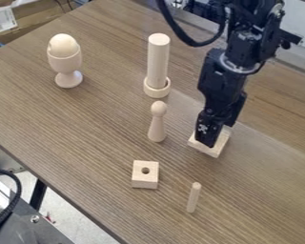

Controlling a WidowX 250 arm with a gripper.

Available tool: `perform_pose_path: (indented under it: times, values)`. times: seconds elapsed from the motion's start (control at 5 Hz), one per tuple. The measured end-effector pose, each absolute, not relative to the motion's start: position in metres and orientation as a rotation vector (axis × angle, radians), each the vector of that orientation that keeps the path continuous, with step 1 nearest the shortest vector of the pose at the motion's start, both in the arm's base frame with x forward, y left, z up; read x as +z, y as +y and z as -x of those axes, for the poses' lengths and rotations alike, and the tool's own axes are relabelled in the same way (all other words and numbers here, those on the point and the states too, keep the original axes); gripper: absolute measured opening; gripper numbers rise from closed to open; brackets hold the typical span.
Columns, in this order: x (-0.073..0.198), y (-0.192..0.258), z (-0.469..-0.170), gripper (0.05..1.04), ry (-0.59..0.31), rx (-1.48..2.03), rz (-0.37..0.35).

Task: Put the bigger block with a hole on top of the pestle

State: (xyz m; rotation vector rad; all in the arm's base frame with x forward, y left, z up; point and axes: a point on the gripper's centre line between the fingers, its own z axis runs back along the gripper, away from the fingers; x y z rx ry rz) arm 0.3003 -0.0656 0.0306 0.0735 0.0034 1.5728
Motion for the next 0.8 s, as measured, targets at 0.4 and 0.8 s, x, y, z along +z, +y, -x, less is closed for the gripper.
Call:
perform_pose_path:
  times: [0.4, 0.8]
  values:
    - [0.0263, -0.0647, -0.2929, 1.001, 0.022, 1.588, -0.094]
    - [0.0214, -0.0629, -0.2929, 0.844, 0.034, 1.626, -0.056]
